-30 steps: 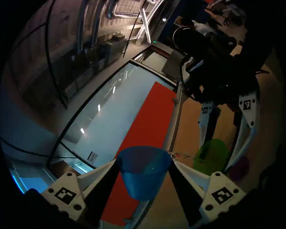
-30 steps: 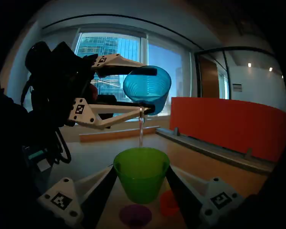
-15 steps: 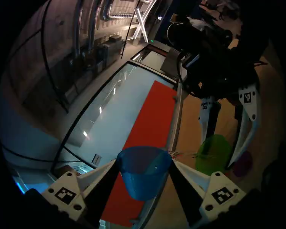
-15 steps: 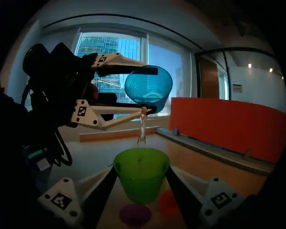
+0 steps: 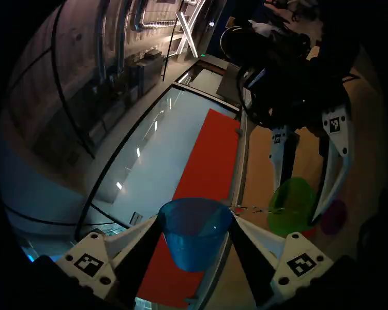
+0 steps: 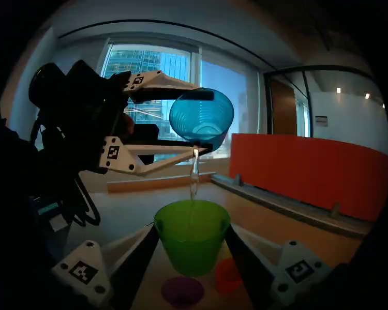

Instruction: Pour water

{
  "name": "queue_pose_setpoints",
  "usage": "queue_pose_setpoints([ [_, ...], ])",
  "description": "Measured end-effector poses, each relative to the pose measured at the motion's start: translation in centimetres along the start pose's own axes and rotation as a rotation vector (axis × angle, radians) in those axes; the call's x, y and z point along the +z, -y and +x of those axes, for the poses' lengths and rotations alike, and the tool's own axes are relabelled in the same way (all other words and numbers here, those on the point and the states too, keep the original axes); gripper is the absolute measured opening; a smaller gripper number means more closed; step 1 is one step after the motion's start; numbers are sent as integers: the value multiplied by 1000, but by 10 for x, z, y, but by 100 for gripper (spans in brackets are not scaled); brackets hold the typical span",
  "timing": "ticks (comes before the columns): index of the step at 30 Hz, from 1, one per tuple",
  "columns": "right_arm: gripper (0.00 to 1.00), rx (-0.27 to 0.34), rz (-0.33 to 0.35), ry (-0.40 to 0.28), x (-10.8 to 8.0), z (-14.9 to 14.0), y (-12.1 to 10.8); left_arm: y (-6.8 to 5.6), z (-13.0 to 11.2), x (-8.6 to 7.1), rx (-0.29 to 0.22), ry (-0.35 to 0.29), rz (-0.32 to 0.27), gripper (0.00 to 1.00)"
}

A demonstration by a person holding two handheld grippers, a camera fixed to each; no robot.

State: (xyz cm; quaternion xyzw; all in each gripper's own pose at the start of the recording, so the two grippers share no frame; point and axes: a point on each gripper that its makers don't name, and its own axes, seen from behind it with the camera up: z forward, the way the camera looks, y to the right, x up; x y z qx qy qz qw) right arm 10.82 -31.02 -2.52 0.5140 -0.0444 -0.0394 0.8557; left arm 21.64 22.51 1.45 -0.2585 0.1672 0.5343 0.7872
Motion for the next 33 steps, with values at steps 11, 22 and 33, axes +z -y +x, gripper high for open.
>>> queue_pose_setpoints([
  [11,90,-4,0,-6,-1,3,-1,3,5,-2,48,-7,11,87],
  [22,89,-12,0,-10,-4,6,2,9,6,-3,107,-5,31,87],
  [33,89,-17,-1,-12,-5,10,4,14,12,-6,139,-14,46,87],
])
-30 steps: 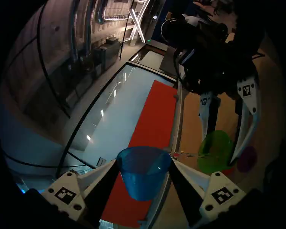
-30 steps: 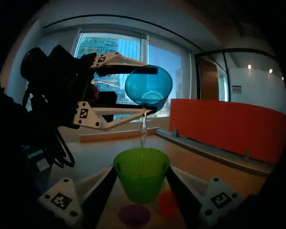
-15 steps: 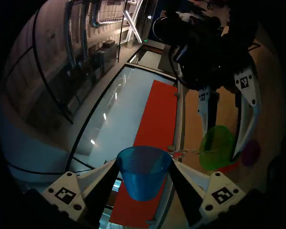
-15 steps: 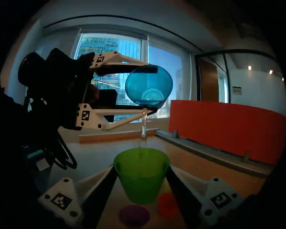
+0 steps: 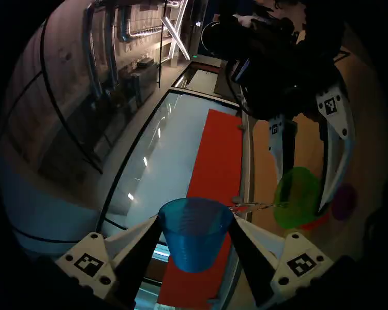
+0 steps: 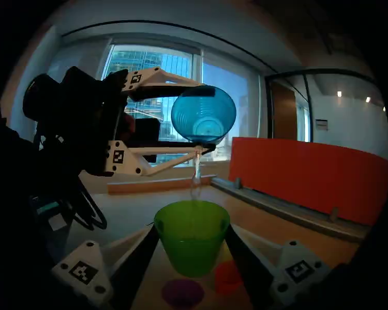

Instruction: Pour water

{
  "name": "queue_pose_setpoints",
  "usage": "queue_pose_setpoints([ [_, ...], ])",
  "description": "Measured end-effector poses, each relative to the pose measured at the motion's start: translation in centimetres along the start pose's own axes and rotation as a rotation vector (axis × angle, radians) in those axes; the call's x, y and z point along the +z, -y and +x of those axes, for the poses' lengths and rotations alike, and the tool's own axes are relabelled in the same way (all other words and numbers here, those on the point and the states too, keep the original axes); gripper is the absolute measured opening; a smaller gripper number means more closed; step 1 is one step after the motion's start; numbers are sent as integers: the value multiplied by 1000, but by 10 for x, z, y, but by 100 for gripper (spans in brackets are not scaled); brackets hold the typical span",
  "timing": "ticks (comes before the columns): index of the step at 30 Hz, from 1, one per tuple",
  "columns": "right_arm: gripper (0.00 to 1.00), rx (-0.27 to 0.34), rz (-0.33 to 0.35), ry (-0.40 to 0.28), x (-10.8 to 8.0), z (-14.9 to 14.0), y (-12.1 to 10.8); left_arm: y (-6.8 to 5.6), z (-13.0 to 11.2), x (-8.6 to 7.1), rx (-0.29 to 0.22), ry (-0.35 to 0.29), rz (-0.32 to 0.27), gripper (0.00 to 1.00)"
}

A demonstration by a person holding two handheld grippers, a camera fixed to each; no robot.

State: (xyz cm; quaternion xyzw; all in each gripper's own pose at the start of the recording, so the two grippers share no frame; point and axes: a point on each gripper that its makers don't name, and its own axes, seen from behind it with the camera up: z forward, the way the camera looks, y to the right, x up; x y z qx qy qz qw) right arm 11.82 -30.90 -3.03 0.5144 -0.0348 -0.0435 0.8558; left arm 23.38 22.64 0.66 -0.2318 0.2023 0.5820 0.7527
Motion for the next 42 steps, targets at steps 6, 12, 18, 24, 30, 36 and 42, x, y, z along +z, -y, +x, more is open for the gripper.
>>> queue_pose_setpoints([
  [6,89,-1,0,-2,0,1,1,2,3,-2,26,-4,3,87],
  [12,89,-2,0,-5,0,2,2,0,4,-5,51,-3,9,87],
  [18,89,-3,0,-7,0,2,2,-2,7,-5,84,-5,14,87],
  [24,89,-2,-2,-8,0,1,1,-4,8,-4,117,-7,19,87],
  [30,89,-1,-4,-11,0,2,0,-3,10,-4,150,-11,25,87],
  [36,89,-2,-5,-14,-1,3,0,-1,13,-5,193,-14,34,88],
  [42,89,-2,-7,-18,-2,5,-1,-1,19,-6,223,-18,39,87],
])
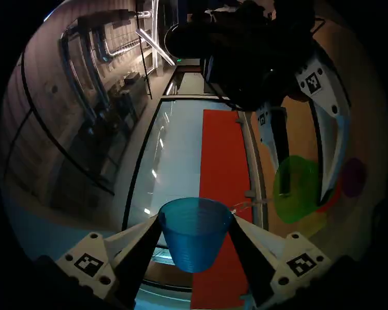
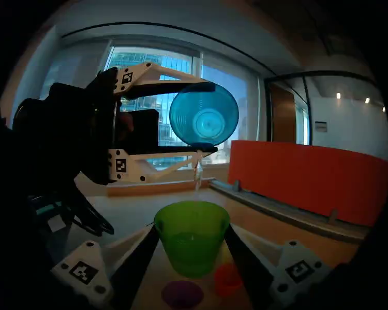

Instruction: Pour water

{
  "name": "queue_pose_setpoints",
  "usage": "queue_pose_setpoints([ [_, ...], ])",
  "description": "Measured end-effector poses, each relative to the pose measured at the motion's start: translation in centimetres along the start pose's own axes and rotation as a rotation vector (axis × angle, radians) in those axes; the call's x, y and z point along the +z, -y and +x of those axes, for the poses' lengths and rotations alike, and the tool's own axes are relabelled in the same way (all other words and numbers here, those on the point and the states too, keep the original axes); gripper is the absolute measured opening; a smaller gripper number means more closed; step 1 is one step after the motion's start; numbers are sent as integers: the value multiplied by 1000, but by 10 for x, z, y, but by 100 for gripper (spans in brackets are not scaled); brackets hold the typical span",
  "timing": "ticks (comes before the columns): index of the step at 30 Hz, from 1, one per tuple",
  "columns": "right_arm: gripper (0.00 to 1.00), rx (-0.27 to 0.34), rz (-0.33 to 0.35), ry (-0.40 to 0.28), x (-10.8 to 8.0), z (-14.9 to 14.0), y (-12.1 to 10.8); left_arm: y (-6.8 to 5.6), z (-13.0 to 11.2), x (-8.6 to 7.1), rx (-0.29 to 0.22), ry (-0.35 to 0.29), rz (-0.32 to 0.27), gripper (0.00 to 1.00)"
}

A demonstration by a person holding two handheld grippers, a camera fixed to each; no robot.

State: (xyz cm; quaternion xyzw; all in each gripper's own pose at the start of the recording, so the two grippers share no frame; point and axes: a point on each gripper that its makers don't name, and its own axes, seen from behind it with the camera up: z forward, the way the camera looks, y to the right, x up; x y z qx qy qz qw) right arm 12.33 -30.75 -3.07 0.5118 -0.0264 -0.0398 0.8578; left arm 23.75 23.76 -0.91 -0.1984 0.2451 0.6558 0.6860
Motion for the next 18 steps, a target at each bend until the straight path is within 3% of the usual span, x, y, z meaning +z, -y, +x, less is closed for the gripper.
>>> queue_pose_setpoints([
  [18,89,-2,-9,-8,-2,5,-4,1,8,-1,90,-12,27,87],
])
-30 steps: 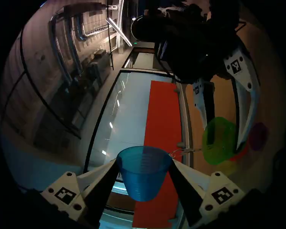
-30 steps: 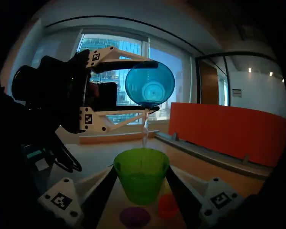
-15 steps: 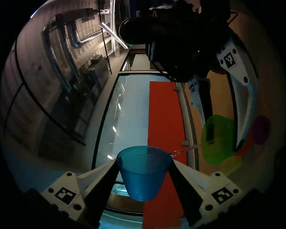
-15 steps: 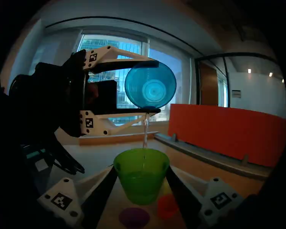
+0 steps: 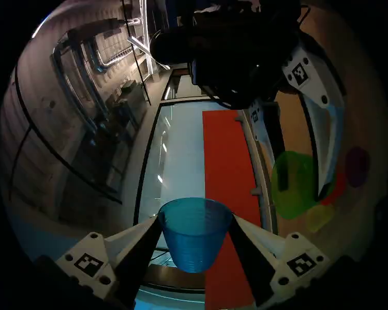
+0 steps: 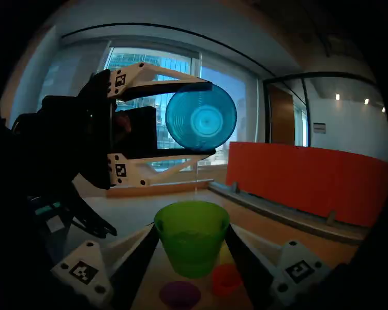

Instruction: Pour water

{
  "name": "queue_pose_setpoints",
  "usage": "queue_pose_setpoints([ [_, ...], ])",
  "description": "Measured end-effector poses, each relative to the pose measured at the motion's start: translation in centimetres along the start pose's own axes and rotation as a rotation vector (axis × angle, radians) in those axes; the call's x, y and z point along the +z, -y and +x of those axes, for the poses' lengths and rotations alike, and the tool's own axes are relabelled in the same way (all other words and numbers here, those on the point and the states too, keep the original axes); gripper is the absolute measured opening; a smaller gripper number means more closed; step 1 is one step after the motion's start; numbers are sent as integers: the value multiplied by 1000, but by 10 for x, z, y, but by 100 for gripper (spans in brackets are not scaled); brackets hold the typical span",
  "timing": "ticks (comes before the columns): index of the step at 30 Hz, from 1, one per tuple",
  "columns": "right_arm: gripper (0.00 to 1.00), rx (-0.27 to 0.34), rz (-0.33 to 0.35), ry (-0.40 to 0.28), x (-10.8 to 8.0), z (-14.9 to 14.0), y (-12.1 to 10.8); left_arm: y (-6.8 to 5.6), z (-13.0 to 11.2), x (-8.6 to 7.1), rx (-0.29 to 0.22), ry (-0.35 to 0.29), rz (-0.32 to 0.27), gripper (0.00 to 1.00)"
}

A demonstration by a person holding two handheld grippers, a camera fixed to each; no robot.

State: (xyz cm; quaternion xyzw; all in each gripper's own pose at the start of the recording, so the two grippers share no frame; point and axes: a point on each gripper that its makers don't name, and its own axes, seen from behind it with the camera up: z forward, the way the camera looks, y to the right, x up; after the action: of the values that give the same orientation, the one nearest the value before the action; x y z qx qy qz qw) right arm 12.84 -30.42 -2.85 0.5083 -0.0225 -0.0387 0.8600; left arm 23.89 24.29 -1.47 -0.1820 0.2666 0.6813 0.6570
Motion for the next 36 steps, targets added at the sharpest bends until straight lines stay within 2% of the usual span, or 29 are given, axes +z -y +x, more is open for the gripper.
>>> queue_pose_setpoints([
  [8,89,1,0,0,1,-1,1,2,-4,3,-13,1,-5,87],
  [13,89,2,-1,-1,1,-2,1,0,-9,5,-91,7,-11,87],
  [18,89,3,-5,-4,0,-3,-1,-3,-15,10,-248,13,-28,87],
  [24,89,4,-10,-9,-2,-2,-3,-7,-23,17,-477,19,-52,87],
  [36,89,7,-18,-24,-6,0,-6,-9,-36,20,-925,11,-95,87],
])
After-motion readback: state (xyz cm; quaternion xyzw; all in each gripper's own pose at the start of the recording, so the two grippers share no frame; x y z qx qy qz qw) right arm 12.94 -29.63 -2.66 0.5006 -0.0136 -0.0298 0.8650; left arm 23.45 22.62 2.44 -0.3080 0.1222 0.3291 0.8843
